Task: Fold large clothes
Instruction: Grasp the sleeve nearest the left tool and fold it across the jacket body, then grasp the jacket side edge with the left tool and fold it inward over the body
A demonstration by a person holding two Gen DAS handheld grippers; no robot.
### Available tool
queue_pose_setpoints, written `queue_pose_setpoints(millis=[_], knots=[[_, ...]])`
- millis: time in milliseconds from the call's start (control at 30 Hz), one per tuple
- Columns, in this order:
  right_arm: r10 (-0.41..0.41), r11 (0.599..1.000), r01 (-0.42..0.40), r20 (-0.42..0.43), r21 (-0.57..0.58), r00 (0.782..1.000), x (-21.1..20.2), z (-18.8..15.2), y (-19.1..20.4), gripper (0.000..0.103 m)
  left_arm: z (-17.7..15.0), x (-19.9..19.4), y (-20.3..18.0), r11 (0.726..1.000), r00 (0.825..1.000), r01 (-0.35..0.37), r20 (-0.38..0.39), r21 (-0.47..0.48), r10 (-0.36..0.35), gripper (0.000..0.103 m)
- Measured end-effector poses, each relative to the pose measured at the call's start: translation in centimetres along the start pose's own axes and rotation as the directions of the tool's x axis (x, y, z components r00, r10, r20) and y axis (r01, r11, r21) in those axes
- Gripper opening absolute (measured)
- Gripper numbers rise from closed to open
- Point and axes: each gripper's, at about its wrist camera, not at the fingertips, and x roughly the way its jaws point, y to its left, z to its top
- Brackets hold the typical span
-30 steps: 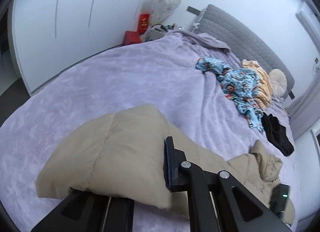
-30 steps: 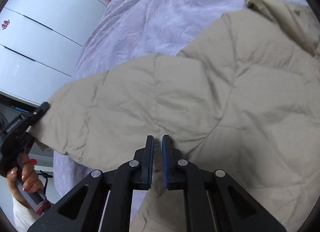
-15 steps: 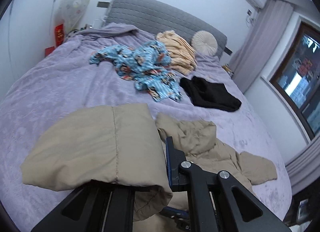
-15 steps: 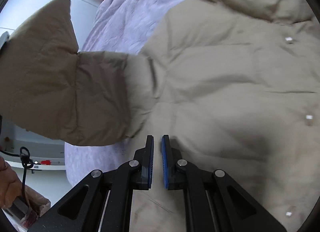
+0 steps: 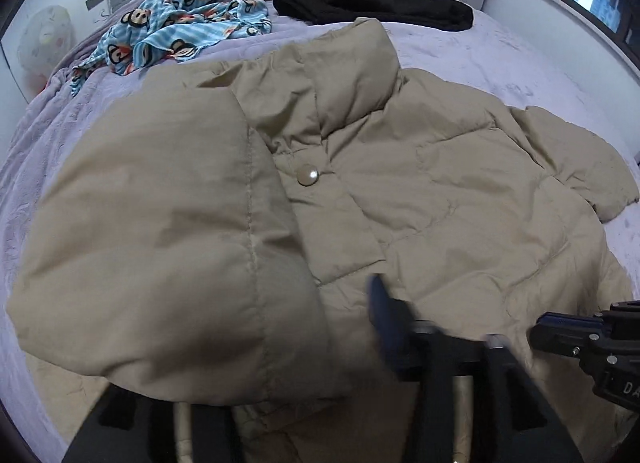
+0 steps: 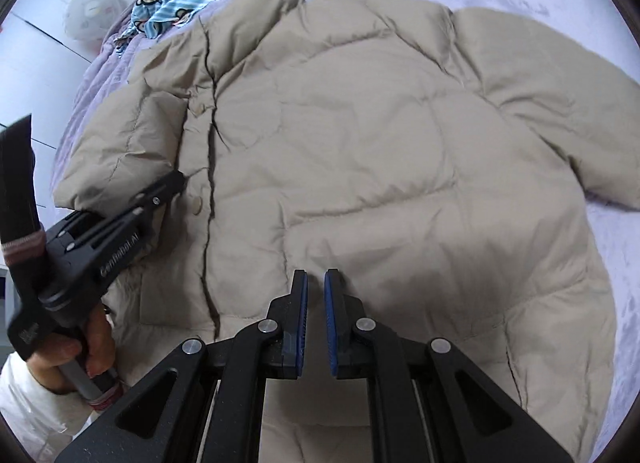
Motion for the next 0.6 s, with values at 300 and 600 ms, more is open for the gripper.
queue_pose_setpoints(millis=[300, 600], knots=[[0.107, 0.994, -0.107, -0.006, 0.023, 0.994, 0.2, 1.8, 0.9, 0.061, -1.8, -9.6, 2.4, 1.0, 0.988, -0.017, 0.15, -0.022, 0.02, 0.1], [0.045, 0.903, 0.017, 0.133, -0.43, 0.99, -2.9, -1.8, 10.7, 0.081, -5.2, -9.0, 18.1, 0.867, 0.968, -0.217, 0.019, -0.448, 0.252, 0.1]])
